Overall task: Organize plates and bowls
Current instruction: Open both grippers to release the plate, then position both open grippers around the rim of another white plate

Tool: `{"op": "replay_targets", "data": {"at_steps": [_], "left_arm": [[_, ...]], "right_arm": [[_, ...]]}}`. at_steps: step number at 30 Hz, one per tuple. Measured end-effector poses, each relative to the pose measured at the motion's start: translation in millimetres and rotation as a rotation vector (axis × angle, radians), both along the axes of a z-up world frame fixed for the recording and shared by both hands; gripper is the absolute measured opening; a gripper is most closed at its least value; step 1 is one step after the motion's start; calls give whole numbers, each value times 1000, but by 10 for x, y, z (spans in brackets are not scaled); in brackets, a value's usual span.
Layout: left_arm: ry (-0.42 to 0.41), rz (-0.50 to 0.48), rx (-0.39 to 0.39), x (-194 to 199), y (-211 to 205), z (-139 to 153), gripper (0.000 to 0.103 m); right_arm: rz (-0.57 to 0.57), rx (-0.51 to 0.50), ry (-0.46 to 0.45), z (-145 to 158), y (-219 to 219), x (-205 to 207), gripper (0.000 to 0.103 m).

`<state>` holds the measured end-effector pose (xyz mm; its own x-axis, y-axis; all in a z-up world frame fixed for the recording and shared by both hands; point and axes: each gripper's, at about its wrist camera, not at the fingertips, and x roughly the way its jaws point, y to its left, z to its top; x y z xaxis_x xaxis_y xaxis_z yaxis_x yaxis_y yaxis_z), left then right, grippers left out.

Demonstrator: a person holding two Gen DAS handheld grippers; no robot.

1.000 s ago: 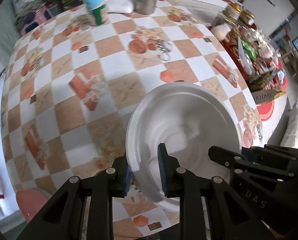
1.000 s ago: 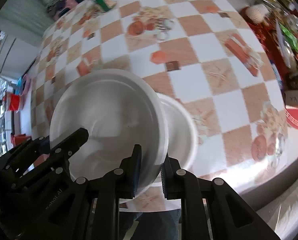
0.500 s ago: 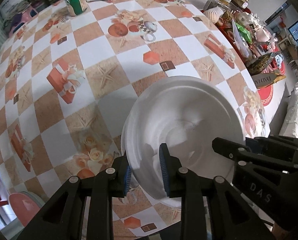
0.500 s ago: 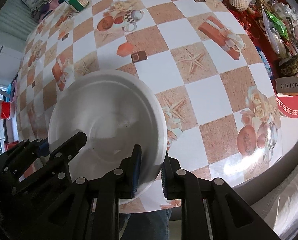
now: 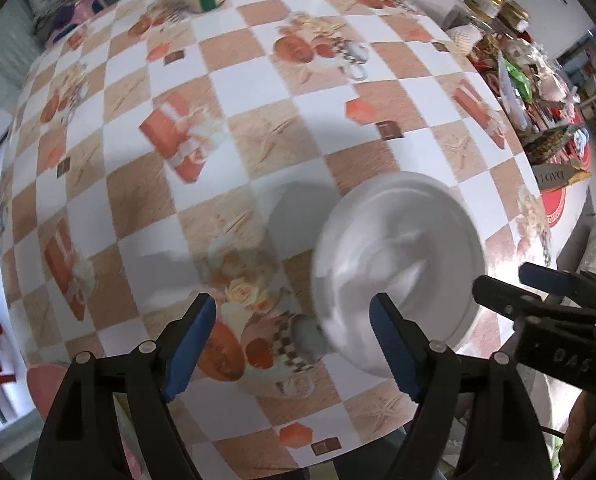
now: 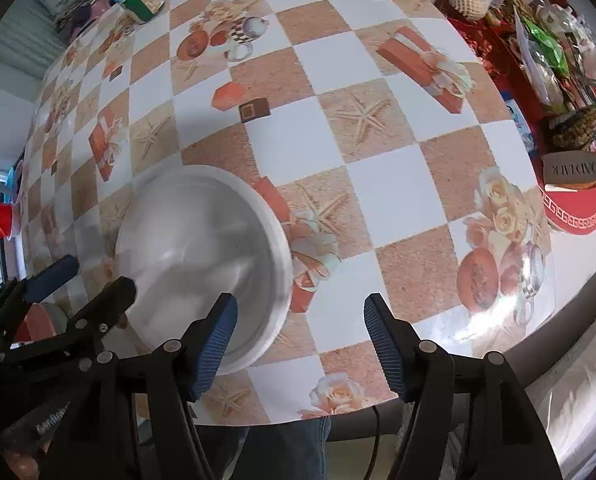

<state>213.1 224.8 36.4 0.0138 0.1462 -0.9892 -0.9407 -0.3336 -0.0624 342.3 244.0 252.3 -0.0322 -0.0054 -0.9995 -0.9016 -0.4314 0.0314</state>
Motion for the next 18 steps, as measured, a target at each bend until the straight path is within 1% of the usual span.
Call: {"op": "replay_targets", "data": {"at_steps": [1, 2, 3, 4, 5, 10, 18], "left_arm": [[-5, 4, 2, -21, -22, 2, 85], [-6, 6, 4, -33, -39, 10, 88], [-3, 7, 4, -45, -59, 21, 94], [-1, 7, 1, -53, -72, 24, 99], [-5, 6, -8, -59, -86, 20, 103], [-4, 5, -31, -82, -133, 4, 103], [-20, 23, -56, -87, -231, -56, 103]], "right_arm": [[-4, 0, -4, -2, 3, 14, 72], [-10, -1, -7, -6, 4, 28, 79], [-17, -1, -6, -6, 8, 39, 93], [-26, 4, -1, 6, 7, 53, 97], [-30, 11, 5, 24, 2, 59, 97], [-14, 18, 2, 45, -31, 29, 97], [-34, 8, -3, -1, -72, 33, 97]]}}
